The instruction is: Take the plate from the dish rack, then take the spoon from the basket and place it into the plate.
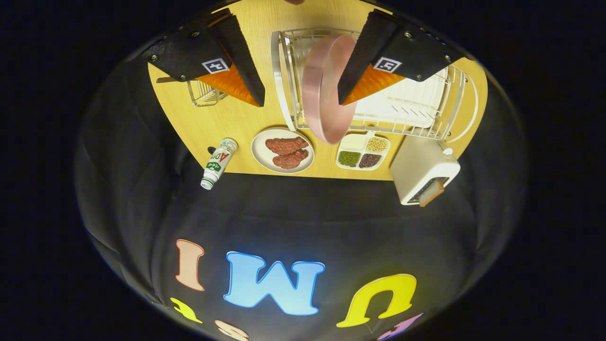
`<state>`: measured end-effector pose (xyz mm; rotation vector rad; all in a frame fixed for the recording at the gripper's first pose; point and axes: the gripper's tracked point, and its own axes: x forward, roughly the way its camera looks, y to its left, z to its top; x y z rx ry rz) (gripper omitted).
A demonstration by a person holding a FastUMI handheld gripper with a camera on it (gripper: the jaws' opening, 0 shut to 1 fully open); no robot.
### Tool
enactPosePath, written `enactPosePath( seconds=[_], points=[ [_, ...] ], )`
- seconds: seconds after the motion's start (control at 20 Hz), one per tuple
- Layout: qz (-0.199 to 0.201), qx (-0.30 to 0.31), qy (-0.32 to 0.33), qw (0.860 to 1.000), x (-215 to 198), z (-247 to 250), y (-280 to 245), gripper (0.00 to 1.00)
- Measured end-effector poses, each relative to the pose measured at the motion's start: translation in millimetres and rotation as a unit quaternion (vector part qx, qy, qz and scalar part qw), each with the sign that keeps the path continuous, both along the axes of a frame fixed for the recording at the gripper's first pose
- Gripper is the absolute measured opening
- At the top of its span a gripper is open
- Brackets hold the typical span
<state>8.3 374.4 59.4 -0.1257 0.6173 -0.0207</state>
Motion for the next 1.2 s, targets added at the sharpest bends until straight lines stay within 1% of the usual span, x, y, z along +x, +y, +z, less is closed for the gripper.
enactPosePath(
  seconds=[0.05,0.15,0.2,0.25,0.3,0.35,0.4,0.45,0.55,0.6,0.65,0.7,0.8,0.9,0.95,1.0,1.05,1.2],
  points=[
    [-0.011,-0.012,0.004,1.0,4.8,-3.8,-2.8,0.95],
    [-0.028,-0.022,0.011,0.999,9.3,-11.5,-5.5,0.88],
    [-0.039,-0.027,0.013,0.999,9.9,-12.1,-7.3,0.79],
    [-0.048,-0.03,0.014,0.998,11.6,-14.9,-7.9,0.73],
    [-0.04,-0.034,0.016,0.998,13.6,-21.5,-5.2,0.63],
    [-0.039,-0.044,0.019,0.998,12.6,-22.0,-4.0,0.6],
    [-0.036,-0.044,0.018,0.998,12.0,-21.4,0.0,0.42],
    [-0.037,-0.045,0.018,0.998,16.1,-21.6,1.6,0.3],
    [-0.034,-0.047,0.019,0.998,10.5,-16.2,11.3,0.25],
    [-0.03,-0.063,0.021,0.997,13.7,-17.7,14.6,0.2],
    [-0.032,-0.079,0.025,0.996,10.3,-10.4,18.4,0.2],
    [-0.035,-0.101,0.027,0.994,11.4,-12.7,26.0,0.15],
    [-0.032,-0.16,0.02,0.986,12.0,-4.6,41.4,0.15],
    [-0.031,-0.2,0.012,0.979,10.2,2.1,53.2,0.15],
    [-0.026,-0.217,0.011,0.976,10.2,1.5,56.7,0.12],
    [-0.023,-0.225,0.012,0.974,10.3,2.7,59.1,0.12],
    [-0.032,-0.215,0.009,0.976,8.3,7.0,60.1,0.12],
    [-0.056,-0.22,0.008,0.974,8.0,19.2,56.0,0.12]
  ],
)
